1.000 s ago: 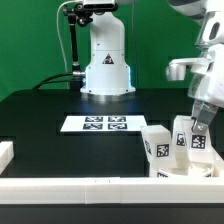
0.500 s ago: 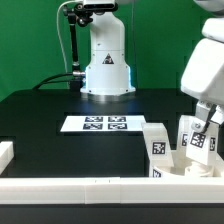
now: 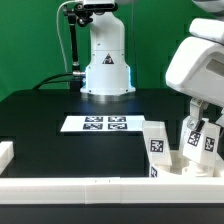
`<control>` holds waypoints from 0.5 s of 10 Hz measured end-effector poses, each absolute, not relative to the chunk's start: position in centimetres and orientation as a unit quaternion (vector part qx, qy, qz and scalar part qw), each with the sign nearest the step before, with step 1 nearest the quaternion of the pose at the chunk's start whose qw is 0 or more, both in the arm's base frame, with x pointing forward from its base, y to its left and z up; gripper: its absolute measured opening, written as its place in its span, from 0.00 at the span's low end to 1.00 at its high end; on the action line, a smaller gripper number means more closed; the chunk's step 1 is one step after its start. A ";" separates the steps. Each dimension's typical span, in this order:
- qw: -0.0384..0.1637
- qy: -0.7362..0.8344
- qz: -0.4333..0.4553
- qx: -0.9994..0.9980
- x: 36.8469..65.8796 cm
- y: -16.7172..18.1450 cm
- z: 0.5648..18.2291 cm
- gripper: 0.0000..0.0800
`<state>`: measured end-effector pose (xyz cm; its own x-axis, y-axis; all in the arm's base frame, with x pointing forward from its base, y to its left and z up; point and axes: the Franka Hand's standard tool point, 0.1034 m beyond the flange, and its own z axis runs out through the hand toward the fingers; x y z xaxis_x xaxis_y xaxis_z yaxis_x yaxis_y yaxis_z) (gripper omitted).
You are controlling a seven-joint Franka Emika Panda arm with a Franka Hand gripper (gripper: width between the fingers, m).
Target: Assemble stool
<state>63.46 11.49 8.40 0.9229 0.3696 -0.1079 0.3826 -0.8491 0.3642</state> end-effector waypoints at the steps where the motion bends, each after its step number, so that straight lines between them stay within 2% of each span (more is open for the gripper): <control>1: 0.177 0.111 -0.040 0.977 62.9 10.8 8.4 0.43; 3: 0.148 0.004 -0.047 0.988 63.3 10.4 8.3 0.43; 4: 0.120 -0.054 -0.049 0.990 63.6 10.1 8.4 0.43; 5: 0.101 -0.105 -0.048 0.988 63.7 10.0 8.3 0.43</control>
Offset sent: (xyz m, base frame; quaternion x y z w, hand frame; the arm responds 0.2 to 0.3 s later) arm 0.0066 0.0043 -0.0142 0.1765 -0.0898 0.2737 0.9412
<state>63.73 9.98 8.34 0.9733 -0.2172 -0.0742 -0.1977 -0.9576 0.2095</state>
